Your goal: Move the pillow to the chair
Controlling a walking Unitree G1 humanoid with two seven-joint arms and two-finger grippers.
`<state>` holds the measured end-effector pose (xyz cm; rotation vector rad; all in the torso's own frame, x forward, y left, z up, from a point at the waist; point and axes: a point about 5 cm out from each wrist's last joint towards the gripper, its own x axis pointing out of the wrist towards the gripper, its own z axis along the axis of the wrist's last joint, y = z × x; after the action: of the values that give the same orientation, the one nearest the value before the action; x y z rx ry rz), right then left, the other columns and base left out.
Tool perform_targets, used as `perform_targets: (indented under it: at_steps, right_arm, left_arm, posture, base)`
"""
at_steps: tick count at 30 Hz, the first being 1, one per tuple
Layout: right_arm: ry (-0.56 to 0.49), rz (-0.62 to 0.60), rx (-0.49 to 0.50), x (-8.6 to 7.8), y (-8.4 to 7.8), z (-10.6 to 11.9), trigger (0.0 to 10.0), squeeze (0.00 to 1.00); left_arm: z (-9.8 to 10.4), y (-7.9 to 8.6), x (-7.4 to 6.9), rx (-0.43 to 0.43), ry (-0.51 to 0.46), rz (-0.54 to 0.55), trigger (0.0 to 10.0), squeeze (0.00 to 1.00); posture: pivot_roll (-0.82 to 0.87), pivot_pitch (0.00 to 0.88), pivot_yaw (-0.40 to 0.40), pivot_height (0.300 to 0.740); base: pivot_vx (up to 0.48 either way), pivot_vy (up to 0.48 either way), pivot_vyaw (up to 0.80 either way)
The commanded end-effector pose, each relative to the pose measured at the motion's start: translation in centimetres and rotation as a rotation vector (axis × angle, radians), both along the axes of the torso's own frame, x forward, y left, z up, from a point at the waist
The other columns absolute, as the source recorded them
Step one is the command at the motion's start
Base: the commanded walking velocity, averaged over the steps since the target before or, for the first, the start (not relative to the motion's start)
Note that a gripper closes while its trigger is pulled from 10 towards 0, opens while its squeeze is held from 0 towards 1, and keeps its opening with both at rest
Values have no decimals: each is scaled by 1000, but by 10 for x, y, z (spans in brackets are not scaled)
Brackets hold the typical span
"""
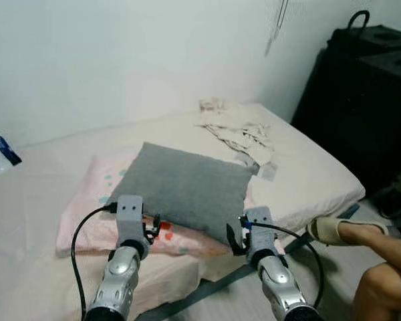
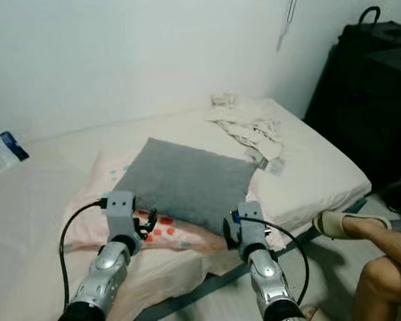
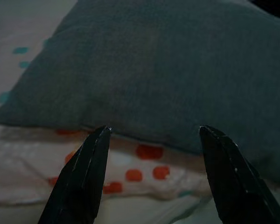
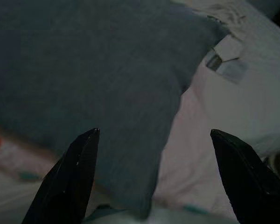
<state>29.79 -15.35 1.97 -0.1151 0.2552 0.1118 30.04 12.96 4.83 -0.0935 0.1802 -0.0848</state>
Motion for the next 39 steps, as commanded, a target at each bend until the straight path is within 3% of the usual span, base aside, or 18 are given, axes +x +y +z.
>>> perform_targets:
  at_steps: [1, 7, 39]
  right_arm:
    - [6, 3, 11, -2, 3, -2, 10000, 0]
    - [10, 7, 9, -3, 4, -3, 10000, 0]
    - [32, 11, 10, -1, 4, -4, 10000, 0]
  left_arm:
    - [-2, 4, -2, 13, 9, 7, 10000, 0]
    - [-2, 4, -2, 11, 4, 8, 10000, 0]
    - [-1, 6, -1, 24, 1, -4, 10000, 0]
  posture:
    - [11, 67, -27, 740]
    - [10, 67, -26, 740]
    - [-1, 50, -15, 740]
  base:
    - [307, 0, 0]
    - [297, 0, 0]
    - [0, 0, 0]
